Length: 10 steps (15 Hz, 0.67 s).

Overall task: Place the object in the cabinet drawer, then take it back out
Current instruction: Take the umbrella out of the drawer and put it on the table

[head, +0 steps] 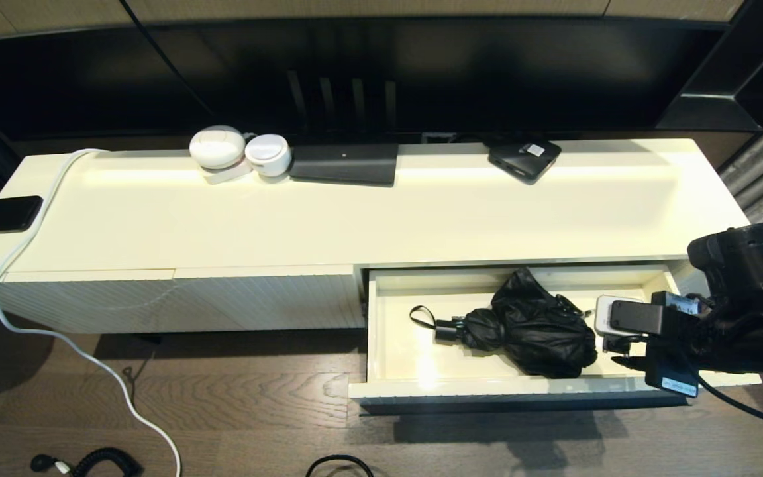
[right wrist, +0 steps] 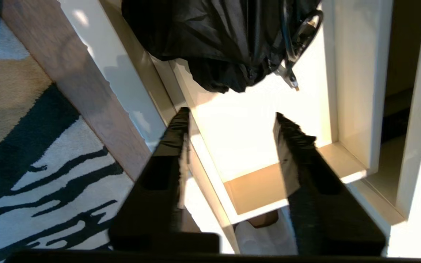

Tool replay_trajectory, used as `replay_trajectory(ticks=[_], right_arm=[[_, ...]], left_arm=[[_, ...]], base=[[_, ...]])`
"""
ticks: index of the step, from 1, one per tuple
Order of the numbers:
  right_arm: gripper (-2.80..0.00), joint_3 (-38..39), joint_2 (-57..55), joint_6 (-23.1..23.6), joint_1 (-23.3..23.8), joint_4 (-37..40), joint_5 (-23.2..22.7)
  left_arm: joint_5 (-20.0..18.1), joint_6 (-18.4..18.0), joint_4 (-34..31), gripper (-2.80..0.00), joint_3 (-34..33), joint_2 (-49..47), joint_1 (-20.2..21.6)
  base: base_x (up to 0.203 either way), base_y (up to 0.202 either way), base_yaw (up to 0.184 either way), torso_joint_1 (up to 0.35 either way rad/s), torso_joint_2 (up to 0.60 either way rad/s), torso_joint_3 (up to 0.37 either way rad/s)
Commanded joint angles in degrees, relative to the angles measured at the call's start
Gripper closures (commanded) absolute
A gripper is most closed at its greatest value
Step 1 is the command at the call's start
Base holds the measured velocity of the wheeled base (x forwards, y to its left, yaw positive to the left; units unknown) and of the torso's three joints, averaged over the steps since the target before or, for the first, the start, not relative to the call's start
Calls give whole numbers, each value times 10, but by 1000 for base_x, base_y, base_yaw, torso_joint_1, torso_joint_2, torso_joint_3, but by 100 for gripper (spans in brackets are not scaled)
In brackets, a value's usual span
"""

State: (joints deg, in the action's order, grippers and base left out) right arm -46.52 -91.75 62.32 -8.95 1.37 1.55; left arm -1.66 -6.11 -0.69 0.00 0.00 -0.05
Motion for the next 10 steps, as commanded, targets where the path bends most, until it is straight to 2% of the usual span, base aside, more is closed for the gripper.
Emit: replay_trajectory(ticks=[1, 4, 10], right_arm=[[-280, -5, -29, 4, -4, -2, -3], [-280, -33, -65, 10, -5, -6, -29], [-280, -107, -134, 32, 0, -2, -44]], left_arm=[[0, 0, 0, 0, 0, 0, 0], [0, 0, 0, 0, 0, 0, 0], [0, 0, 0, 0, 0, 0, 0]], base=[[0, 0, 0, 0, 0, 0], [0, 0, 0, 0, 0, 0], [0, 0, 0, 0, 0, 0]])
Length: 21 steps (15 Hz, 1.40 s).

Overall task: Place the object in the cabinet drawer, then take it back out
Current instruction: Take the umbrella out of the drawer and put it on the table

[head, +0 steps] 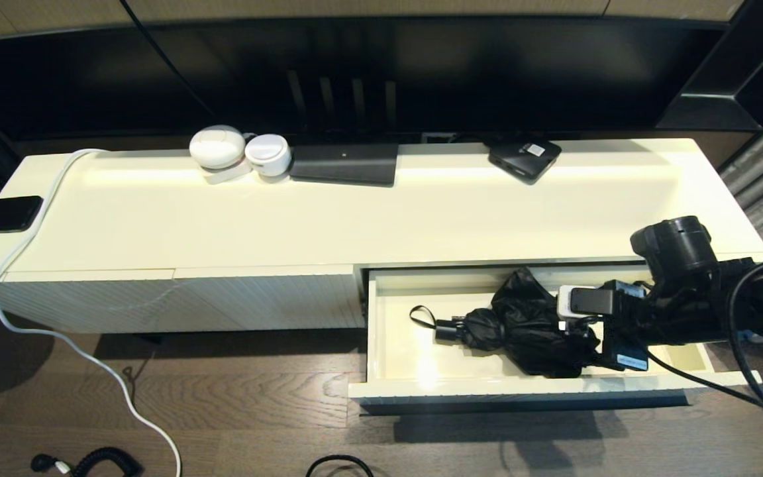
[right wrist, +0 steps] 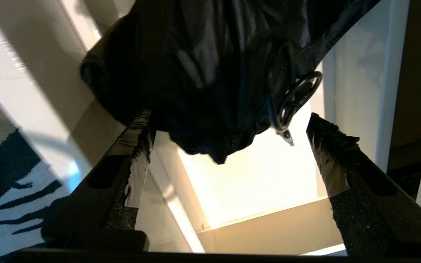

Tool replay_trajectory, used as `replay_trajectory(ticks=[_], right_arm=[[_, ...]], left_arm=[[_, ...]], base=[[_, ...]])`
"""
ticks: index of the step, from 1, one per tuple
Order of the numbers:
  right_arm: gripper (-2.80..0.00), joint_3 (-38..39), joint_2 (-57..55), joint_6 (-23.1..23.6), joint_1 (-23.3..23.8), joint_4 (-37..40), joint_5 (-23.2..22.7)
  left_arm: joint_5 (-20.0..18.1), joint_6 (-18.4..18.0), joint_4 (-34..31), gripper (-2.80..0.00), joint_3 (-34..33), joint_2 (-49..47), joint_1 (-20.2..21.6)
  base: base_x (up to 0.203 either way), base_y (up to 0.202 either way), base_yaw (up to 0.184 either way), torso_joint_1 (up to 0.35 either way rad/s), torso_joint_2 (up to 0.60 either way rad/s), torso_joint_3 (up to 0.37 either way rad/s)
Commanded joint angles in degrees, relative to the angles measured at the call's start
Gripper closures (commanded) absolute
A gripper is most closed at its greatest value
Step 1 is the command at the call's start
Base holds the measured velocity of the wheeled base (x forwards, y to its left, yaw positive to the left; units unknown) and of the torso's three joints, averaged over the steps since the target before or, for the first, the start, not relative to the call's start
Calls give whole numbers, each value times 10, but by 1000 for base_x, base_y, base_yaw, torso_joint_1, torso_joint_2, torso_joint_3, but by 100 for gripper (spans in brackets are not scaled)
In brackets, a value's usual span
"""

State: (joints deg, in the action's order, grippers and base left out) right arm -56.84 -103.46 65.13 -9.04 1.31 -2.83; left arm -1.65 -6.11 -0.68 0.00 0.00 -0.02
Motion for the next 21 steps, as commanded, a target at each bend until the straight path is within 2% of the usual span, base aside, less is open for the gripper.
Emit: replay_trajectory(ticks=[1, 13, 21], right_arm=[[-280, -21, -26, 3, 2, 1, -1], [-280, -71, -55, 17, 40, 3, -3], [-280, -88, -84, 16, 44, -20, -23]], left_arm=[[0, 0, 0, 0, 0, 0, 0], [0, 0, 0, 0, 1, 0, -1], [0, 0, 0, 0, 0, 0, -1]], base=[[0, 0, 0, 0, 0, 0], [0, 0, 0, 0, 0, 0], [0, 0, 0, 0, 0, 0]])
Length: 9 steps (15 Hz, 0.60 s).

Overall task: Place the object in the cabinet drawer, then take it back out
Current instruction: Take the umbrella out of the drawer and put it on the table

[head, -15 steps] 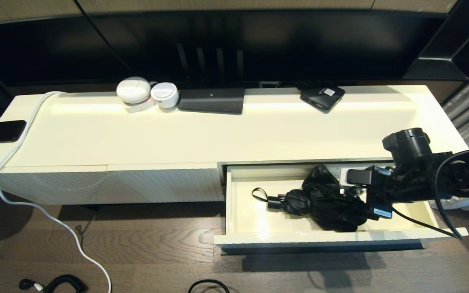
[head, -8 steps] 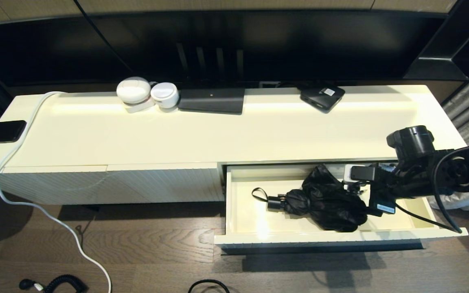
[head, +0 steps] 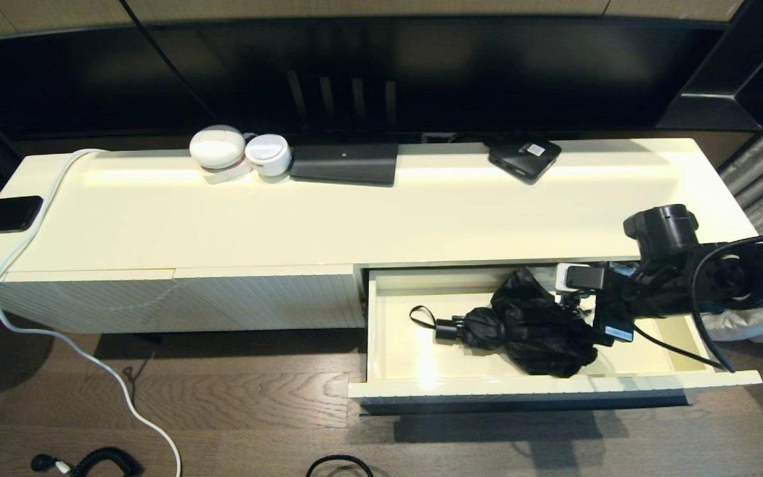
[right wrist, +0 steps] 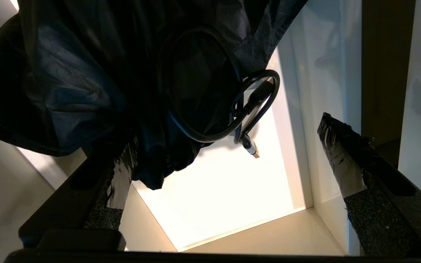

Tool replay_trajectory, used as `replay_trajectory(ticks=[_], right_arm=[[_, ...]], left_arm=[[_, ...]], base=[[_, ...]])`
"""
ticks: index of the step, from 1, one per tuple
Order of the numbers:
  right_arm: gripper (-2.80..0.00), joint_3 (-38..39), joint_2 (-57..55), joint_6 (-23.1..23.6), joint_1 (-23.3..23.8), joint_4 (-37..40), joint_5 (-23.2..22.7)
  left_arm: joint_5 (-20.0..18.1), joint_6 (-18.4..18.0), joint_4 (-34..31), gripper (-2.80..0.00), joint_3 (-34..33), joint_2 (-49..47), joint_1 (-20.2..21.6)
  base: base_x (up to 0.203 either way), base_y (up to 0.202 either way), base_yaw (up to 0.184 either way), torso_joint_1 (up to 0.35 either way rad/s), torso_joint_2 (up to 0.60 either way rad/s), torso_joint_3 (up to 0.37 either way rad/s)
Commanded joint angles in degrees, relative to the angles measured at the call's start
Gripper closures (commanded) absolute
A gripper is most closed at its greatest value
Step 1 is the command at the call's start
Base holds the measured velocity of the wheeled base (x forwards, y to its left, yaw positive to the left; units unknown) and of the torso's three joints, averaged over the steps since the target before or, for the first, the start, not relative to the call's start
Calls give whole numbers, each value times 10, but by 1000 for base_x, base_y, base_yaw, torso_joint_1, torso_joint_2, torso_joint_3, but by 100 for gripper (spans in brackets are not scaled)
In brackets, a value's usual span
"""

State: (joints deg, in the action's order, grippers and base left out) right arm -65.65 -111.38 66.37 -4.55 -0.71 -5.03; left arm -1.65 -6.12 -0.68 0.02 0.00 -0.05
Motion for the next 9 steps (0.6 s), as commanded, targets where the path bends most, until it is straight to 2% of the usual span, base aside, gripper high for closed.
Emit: replay_trajectory(ticks=[1, 9], right_arm=[[-280, -4, -5, 3, -1, -2, -1], [-280, -37, -20, 4, -1, -12, -1]], left_arm=[[0, 0, 0, 0, 1, 0, 0], [0, 0, 0, 0, 0, 0, 0]], base=[[0, 0, 0, 0, 0, 0], [0, 0, 0, 0, 0, 0]])
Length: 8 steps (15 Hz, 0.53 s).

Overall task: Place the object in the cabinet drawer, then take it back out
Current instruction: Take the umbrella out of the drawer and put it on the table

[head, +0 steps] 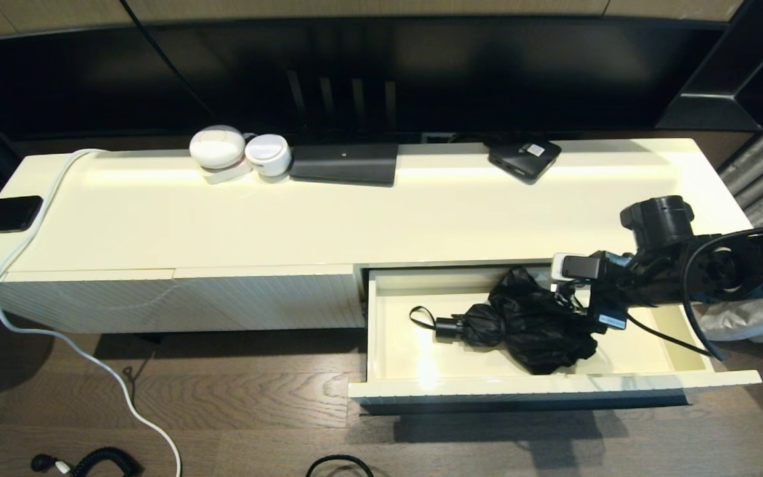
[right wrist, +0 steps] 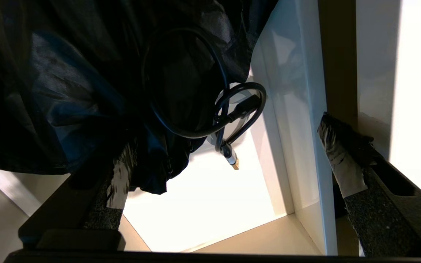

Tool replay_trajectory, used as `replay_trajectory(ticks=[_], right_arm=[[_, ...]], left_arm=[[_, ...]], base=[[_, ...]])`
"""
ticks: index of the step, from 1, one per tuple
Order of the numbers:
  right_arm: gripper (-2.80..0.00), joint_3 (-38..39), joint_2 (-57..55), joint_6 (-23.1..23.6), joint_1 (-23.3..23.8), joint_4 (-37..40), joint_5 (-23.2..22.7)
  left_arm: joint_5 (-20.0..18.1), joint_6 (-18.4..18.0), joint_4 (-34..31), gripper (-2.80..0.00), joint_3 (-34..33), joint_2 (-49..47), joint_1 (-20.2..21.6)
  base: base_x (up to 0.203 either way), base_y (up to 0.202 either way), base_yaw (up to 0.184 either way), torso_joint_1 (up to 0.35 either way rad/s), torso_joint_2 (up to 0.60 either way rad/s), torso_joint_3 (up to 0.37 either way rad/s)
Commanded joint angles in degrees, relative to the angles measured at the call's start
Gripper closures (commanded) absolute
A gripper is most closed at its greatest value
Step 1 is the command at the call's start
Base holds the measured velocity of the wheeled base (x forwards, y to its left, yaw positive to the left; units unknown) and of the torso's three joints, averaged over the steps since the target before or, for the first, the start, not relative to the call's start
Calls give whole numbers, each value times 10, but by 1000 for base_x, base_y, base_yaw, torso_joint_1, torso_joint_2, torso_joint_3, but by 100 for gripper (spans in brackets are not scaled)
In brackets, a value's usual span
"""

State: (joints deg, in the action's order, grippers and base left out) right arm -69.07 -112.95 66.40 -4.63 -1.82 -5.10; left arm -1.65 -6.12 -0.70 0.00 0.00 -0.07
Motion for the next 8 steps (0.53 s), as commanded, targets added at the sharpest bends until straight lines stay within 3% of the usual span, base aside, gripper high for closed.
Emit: replay_trajectory(ticks=[1, 8], right_arm=[[-280, -1, -5, 4, 0, -2, -1], [-280, 27, 20, 0, -1, -2, -1]], left_arm=[[0, 0, 1, 0, 0, 0, 0], [0, 0, 0, 0, 0, 0, 1]], base=[[0, 0, 0, 0, 0, 0], [0, 0, 0, 0, 0, 0]])
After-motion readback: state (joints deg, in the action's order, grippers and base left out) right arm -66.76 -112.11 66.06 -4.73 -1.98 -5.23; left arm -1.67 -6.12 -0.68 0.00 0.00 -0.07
